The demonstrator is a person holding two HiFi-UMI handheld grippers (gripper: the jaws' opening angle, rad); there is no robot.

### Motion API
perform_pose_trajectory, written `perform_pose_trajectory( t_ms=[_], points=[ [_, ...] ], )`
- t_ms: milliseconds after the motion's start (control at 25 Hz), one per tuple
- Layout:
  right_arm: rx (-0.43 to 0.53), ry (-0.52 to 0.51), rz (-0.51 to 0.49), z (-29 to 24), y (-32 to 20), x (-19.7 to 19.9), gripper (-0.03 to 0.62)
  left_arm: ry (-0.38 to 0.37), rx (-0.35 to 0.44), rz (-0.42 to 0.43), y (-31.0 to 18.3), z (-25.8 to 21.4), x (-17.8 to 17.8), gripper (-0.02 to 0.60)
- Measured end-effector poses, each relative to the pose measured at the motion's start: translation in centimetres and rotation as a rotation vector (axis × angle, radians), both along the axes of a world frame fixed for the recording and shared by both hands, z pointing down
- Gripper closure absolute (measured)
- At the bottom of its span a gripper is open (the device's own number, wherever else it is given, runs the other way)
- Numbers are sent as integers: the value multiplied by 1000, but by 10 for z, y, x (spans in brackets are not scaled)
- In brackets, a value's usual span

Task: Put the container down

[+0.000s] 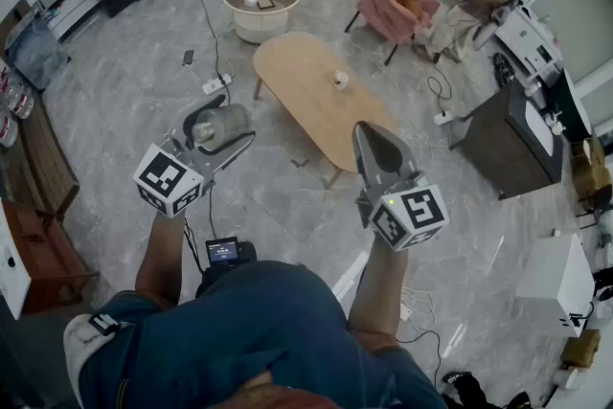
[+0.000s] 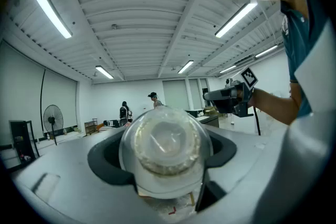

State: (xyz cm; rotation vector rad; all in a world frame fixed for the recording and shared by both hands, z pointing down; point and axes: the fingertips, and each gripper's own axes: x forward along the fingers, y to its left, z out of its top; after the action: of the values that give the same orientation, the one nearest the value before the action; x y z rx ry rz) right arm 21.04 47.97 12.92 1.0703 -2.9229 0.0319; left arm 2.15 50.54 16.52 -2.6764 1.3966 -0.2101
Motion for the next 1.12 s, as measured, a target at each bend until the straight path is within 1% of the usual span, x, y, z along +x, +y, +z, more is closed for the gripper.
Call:
perform_pose_trajectory(
  t_ms=[360, 600, 840, 960, 1120],
  points=[
    [-9, 10, 16, 5, -2, -9, 586, 2, 3, 11, -6, 1, -9, 245],
    [-9, 2, 48, 3, -6, -23, 586, 20, 6, 29, -13, 2, -25, 245],
    [-17, -22, 56, 6, -6, -49, 583, 30, 5, 50, -17, 7, -47, 245],
    [-23, -10, 50, 7, -5, -65, 583, 42, 12, 54, -19, 6, -60, 245],
    [-27, 0, 51, 7, -10, -73, 583, 59, 14, 49, -22, 8, -69, 245]
  ],
)
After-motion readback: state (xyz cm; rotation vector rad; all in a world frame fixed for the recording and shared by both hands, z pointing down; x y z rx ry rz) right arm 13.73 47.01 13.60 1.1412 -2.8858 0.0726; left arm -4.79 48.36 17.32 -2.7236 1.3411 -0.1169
